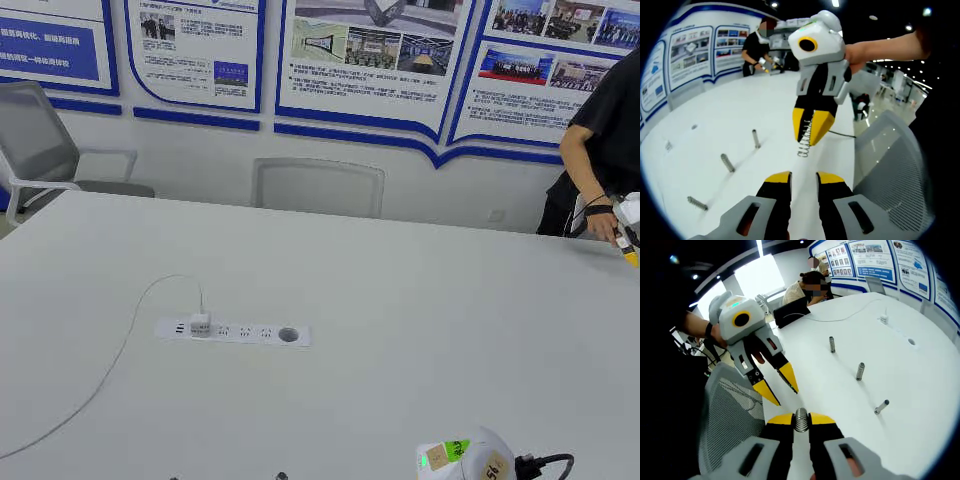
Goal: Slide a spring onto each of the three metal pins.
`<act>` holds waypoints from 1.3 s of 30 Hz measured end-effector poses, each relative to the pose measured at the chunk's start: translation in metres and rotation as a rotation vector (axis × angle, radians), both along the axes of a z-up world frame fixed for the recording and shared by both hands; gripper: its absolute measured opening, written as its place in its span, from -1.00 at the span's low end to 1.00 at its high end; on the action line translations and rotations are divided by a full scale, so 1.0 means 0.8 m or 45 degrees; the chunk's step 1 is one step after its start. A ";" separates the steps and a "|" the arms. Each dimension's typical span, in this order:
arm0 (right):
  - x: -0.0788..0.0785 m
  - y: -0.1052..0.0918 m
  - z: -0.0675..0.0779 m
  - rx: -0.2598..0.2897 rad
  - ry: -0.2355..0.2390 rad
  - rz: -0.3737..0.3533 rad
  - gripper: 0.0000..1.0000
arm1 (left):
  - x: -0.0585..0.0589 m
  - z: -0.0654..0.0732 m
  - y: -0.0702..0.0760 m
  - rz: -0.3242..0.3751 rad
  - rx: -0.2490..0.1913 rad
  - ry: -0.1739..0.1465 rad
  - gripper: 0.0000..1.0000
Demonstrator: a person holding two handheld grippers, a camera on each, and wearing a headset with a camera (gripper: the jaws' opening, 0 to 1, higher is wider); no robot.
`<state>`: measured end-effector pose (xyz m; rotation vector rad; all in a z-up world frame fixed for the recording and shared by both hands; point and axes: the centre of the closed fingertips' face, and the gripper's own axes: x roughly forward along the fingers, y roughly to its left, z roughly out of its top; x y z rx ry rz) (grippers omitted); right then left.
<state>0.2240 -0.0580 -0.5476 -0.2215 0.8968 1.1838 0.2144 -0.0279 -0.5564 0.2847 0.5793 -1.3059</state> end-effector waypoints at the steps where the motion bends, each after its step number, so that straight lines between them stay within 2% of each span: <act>1: 0.003 -0.004 -0.002 -0.008 0.007 -0.027 -0.76 | 0.002 -0.002 0.002 0.010 0.003 0.000 -0.59; 15: 0.025 -0.051 -0.026 -0.144 -0.006 -0.136 -0.76 | 0.016 -0.016 0.025 0.141 0.002 0.048 -0.48; 24: 0.043 -0.077 -0.036 -0.219 0.012 -0.225 -0.76 | 0.025 -0.020 0.040 0.204 0.019 0.047 -0.38; 39: 0.070 -0.096 -0.040 -0.276 0.004 -0.267 -0.76 | 0.037 -0.021 0.058 0.291 0.024 0.046 -0.20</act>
